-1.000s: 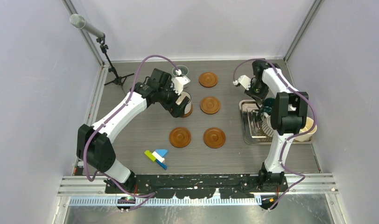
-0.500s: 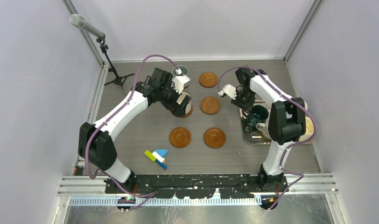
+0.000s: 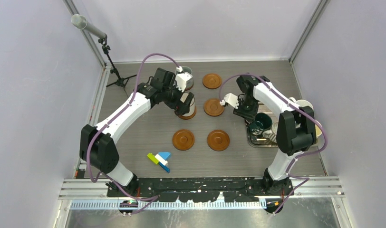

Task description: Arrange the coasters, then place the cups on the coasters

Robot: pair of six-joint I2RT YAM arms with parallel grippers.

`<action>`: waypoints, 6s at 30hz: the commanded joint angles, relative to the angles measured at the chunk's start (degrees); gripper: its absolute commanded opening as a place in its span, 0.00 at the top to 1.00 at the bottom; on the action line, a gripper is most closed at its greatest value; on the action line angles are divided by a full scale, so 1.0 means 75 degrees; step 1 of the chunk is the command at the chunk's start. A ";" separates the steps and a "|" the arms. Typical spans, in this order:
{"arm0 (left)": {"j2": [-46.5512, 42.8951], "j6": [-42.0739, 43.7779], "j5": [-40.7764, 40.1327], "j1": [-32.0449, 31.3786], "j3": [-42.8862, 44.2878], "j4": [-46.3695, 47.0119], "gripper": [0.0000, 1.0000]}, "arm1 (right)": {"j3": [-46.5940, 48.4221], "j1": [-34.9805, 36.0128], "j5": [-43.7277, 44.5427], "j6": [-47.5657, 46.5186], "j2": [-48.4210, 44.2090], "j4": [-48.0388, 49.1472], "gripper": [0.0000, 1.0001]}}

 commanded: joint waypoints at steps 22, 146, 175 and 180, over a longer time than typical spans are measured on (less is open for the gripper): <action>0.1736 0.2120 0.1500 -0.0757 0.2825 -0.0608 0.00 | 0.1552 -0.2596 -0.4572 0.4327 -0.2397 0.0266 0.35; 0.6787 0.1533 -0.0555 -0.0312 0.8266 0.0889 1.00 | -0.0681 -0.6357 -0.7572 0.7857 -0.3063 0.2617 0.31; 0.7485 0.1351 -0.0359 -0.0063 0.8746 0.0900 1.00 | -0.0728 -0.6357 -0.7584 0.7893 -0.2945 0.2702 0.31; 0.7535 0.1266 -0.0308 -0.0063 0.8793 0.0912 1.00 | -0.0729 -0.6355 -0.7590 0.7914 -0.2934 0.2724 0.31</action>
